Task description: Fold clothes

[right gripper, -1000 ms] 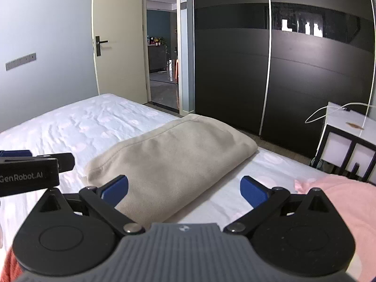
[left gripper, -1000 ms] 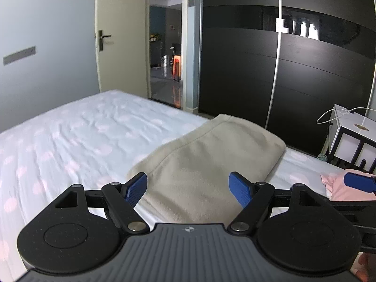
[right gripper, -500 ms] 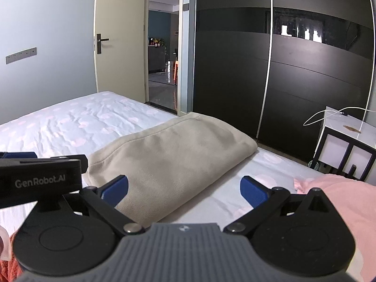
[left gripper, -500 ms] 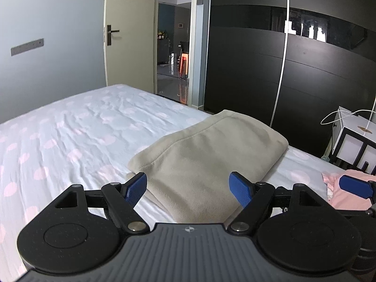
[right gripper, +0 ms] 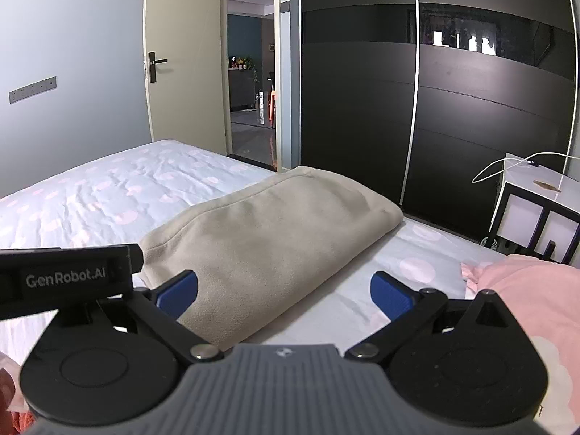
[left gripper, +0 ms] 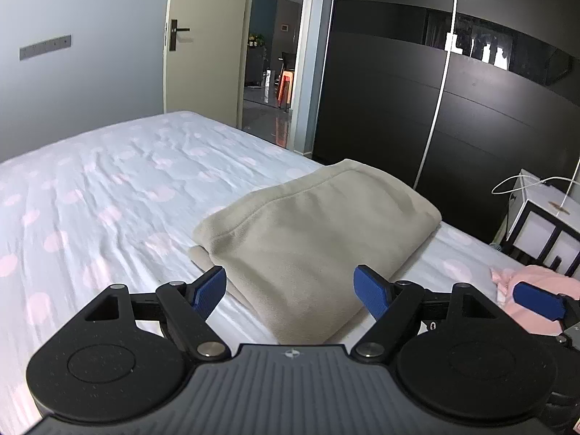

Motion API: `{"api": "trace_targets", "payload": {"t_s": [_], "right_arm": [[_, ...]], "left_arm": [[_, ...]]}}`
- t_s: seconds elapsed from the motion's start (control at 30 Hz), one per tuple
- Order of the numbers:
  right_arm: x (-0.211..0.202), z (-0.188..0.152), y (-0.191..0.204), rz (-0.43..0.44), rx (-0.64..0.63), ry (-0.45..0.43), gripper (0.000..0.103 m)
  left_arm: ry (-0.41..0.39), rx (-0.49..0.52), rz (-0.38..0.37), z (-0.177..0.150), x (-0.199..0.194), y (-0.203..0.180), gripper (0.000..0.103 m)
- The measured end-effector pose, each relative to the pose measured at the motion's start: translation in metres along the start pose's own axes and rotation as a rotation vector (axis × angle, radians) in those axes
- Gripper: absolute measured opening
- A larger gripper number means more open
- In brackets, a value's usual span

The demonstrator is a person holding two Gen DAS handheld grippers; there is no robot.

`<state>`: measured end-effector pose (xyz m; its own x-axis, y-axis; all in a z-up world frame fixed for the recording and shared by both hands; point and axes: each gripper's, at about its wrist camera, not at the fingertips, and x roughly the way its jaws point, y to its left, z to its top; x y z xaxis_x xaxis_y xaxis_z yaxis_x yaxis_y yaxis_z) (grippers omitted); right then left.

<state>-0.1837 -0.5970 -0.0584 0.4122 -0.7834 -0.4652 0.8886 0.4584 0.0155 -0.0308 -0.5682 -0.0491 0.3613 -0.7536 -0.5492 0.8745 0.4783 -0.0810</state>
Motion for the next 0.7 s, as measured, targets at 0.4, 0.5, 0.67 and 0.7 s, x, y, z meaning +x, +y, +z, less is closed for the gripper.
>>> {"api": "trace_targets", "payload": {"t_s": [0.4,0.5,0.67,0.7], "right_arm": [[-0.006,-0.001,0.008,0.019,-0.007,-0.018,0.102],[-0.007,-0.001,0.010,0.022,-0.012,-0.018,0.102],[-0.008,-0.001,0.013,0.026,-0.014,-0.020,0.102],[-0.008,-0.001,0.013,0.029,-0.013,-0.020,0.102]], "left_arm": [[-0.004,-0.032,0.005,-0.001,-0.008,0.008,0.077],[-0.001,-0.045,0.003,-0.002,-0.009,0.011,0.077],[-0.002,-0.053,0.001,-0.002,-0.010,0.013,0.077],[-0.002,-0.053,0.002,-0.002,-0.011,0.013,0.077]]}}
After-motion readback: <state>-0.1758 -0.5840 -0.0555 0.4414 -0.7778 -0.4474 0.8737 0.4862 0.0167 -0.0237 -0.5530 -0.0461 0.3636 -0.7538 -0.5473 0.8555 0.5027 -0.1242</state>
